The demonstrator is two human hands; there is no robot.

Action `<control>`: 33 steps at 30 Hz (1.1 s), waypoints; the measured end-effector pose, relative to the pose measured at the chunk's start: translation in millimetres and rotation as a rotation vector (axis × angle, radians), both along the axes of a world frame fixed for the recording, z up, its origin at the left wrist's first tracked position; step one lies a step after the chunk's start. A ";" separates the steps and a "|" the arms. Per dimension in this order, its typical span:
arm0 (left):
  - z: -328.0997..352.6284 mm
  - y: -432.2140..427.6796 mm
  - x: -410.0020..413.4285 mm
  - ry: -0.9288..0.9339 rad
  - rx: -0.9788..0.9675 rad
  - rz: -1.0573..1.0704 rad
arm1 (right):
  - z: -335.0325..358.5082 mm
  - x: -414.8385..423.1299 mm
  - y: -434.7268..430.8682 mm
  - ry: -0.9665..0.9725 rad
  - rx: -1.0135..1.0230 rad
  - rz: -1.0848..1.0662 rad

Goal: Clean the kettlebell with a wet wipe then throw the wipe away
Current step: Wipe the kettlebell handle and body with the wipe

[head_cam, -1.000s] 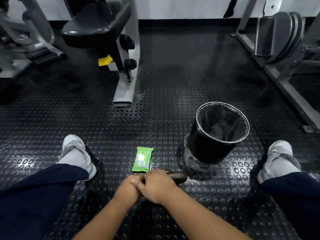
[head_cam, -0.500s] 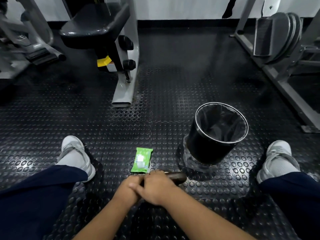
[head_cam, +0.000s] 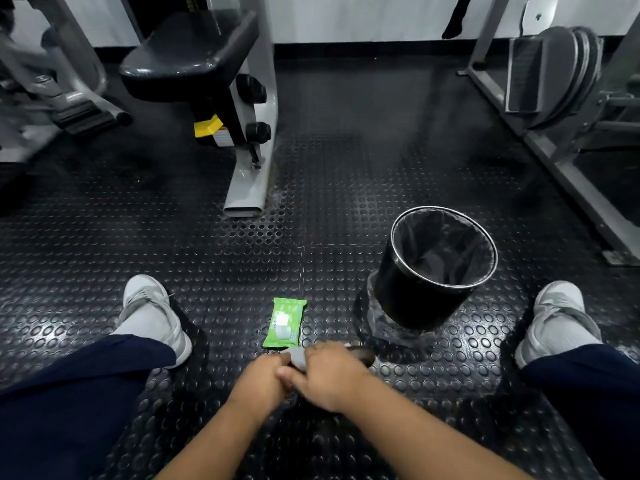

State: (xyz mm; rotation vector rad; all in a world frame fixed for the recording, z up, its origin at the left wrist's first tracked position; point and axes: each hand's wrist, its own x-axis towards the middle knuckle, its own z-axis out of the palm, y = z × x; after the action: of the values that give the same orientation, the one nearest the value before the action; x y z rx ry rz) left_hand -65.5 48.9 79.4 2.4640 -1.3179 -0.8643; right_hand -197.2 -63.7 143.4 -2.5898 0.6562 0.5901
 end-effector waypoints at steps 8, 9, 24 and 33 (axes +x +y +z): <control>-2.2 0.2 -0.9 -0.050 -0.033 -0.003 | -12.7 -16.5 -16.1 -0.041 0.049 -0.083; -3.1 0.6 -1.6 -0.052 -0.033 0.003 | -11.6 -23.9 -23.8 -0.036 0.058 -0.112; -0.5 1.3 -1.0 0.016 -0.010 0.019 | -2.6 -6.5 -2.1 -0.068 0.050 -0.055; -3.2 -0.5 -0.8 -0.012 0.026 0.013 | -5.2 -1.7 -9.6 -0.029 -0.048 -0.079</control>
State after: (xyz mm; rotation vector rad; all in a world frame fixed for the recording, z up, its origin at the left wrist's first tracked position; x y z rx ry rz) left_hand -66.3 48.4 76.2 2.4984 -1.3006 -0.8707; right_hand -198.9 -73.4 138.2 -2.5979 0.7681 0.5175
